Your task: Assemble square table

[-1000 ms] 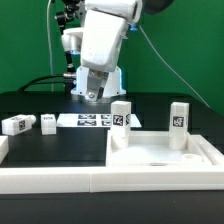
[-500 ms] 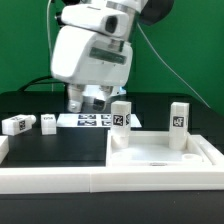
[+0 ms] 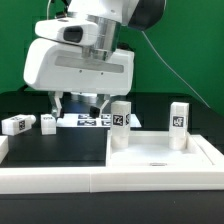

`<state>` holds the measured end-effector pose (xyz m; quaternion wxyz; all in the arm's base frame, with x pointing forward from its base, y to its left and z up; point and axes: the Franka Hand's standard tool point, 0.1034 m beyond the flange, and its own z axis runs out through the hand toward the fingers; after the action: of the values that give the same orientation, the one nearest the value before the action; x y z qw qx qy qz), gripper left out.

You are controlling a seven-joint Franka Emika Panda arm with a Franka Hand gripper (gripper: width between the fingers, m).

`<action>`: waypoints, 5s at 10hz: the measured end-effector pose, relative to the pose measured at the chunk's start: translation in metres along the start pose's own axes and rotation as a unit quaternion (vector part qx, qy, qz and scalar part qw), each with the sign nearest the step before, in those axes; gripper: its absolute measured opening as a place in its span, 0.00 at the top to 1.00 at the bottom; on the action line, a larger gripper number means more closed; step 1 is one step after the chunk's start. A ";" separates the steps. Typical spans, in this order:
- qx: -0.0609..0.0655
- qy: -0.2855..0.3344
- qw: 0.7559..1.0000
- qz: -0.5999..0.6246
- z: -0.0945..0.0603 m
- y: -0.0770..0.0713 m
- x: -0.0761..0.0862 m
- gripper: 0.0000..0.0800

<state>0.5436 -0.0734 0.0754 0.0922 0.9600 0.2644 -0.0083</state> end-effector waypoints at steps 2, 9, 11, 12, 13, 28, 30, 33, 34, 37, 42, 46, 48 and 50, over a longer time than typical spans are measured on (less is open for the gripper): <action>0.002 0.001 0.999 0.037 0.000 0.000 0.000 0.19; 0.037 -0.016 0.995 0.087 0.018 0.016 -0.064 0.19; 0.038 -0.013 0.997 0.073 0.018 0.015 -0.062 0.19; 0.038 -0.013 0.997 0.072 0.018 0.014 -0.062 0.19; 0.039 -0.014 0.996 0.075 0.018 0.014 -0.063 0.19; 0.124 -0.090 0.980 0.124 0.040 -0.020 -0.121 0.19; 0.130 -0.161 0.971 0.121 0.045 -0.022 -0.124 0.19; 0.146 -0.234 0.955 0.109 0.050 -0.022 -0.126 0.19; 0.153 -0.256 0.949 0.103 0.051 -0.024 -0.124 0.19; 0.155 -0.322 0.930 0.082 0.063 -0.020 -0.138 0.19; 0.147 -0.382 0.910 0.066 0.074 -0.027 -0.145 0.19; 0.140 -0.385 0.909 0.079 0.078 -0.031 -0.148 0.19; 0.136 -0.389 0.907 0.090 0.078 -0.034 -0.149 0.19; 0.140 -0.397 0.902 0.091 0.079 -0.033 -0.151 0.19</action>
Offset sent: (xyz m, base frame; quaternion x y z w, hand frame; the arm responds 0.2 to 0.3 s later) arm -0.0472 -0.0341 0.0014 0.0723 -0.0300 0.0616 0.9950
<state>0.4000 -0.1365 0.0021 0.0549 0.9000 0.1132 -0.4173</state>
